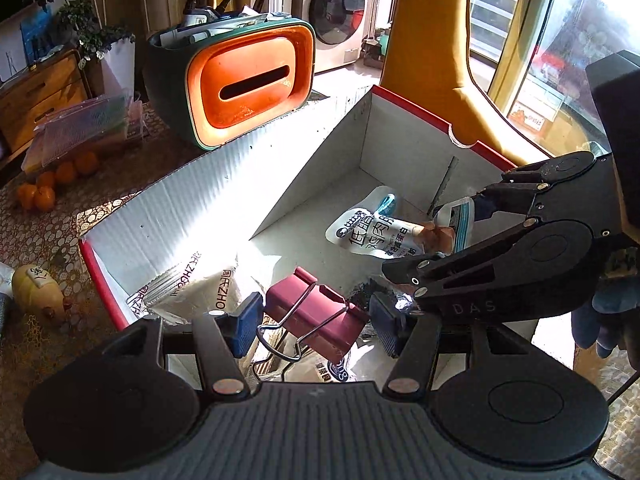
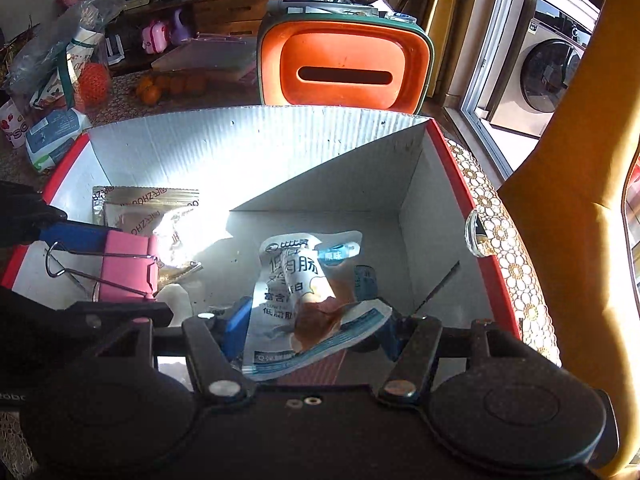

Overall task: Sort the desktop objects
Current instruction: 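Lower the binder clip and sausage packet into the red box, then open the left tool to drop the binder clip while the right tool releases the packet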

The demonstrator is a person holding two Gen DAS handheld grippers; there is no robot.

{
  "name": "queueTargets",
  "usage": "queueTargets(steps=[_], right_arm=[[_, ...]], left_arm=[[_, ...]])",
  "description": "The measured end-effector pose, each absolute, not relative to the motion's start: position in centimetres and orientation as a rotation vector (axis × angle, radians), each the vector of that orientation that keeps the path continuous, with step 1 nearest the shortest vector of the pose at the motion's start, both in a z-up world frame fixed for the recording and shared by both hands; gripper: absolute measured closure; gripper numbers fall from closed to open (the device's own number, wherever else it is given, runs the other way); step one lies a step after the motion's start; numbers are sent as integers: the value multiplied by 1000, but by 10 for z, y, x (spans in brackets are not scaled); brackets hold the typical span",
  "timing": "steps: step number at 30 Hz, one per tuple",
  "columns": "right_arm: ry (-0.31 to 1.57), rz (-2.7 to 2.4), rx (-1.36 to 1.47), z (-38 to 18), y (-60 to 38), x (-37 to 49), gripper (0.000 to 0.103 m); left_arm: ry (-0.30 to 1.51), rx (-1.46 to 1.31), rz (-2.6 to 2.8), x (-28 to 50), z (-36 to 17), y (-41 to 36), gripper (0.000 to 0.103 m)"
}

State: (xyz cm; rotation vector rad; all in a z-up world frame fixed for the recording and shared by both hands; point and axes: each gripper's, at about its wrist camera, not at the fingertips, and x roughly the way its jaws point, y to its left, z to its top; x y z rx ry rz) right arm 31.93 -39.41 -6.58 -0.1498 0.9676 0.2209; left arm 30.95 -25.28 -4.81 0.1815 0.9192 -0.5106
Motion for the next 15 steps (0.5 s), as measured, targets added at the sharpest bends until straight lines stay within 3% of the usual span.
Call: queueTargets(steps=[13,15], right_arm=[[959,188,-162,-65,-394,320,35],[952,179,-145,-62,-398,320,33]], left_arm=[[923,180,-508,311,-49,-251,44],[908,170,-513,308,-46,-249,32]])
